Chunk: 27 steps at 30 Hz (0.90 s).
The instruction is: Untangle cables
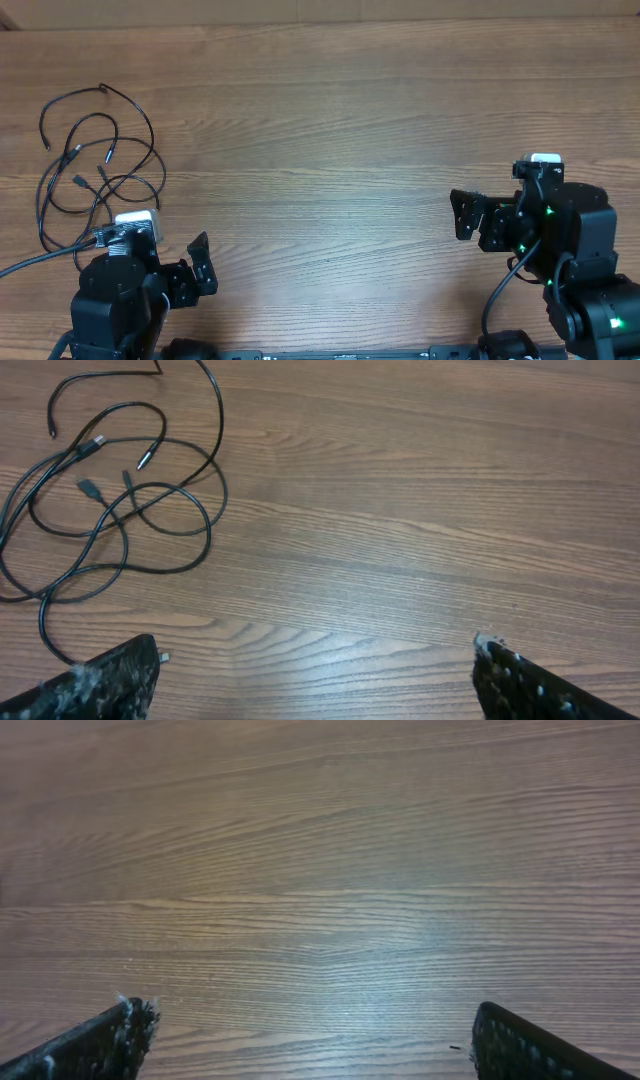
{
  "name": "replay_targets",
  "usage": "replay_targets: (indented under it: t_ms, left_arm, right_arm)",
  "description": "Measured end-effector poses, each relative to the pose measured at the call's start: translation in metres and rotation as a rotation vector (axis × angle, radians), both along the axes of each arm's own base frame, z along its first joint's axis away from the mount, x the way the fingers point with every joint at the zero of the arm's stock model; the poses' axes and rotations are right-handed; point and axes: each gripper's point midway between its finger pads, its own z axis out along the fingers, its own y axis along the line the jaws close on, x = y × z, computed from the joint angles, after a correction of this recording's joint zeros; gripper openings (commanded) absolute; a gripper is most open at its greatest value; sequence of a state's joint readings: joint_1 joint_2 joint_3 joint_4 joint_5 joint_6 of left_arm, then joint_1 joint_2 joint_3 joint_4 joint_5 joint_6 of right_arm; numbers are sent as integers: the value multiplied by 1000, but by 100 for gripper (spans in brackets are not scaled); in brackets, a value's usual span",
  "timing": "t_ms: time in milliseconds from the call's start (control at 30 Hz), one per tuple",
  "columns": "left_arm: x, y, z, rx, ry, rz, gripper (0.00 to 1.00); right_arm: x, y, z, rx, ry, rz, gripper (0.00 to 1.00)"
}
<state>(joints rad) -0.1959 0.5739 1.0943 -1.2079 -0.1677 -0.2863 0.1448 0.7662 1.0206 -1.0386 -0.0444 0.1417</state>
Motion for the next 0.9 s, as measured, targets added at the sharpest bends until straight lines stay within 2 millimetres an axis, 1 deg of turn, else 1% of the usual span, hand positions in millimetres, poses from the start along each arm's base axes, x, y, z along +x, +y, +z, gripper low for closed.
replay_targets:
  t_ms: [467,600,667,733,767,833,900]
  left_arm:
    - [0,0,0,-2,0,-2,100]
    - [0,0,0,-2,1,-2,100]
    - [0,0,0,-2,1,-2,99]
    - [0,0,0,-2,1,-2,100]
    - [0,0,0,-2,1,-2,100]
    - [0,0,0,-1,2,-2,100]
    - [0,0,-1,-1,4,-2,100]
  right_arm:
    - [0,0,0,0,1,0,100]
    - [-3,-1,-3,-8,12,0,100]
    - [-5,-3,6,-10,-41,-2,100]
    - [-2,-3,20,2,-146,-5,100]
    - [-3,-4,24,9,-200,-7,100]
    - [-6,-4,25,17,-264,-9,100]
    - [-9,-5,19,26,-319,-11,100]
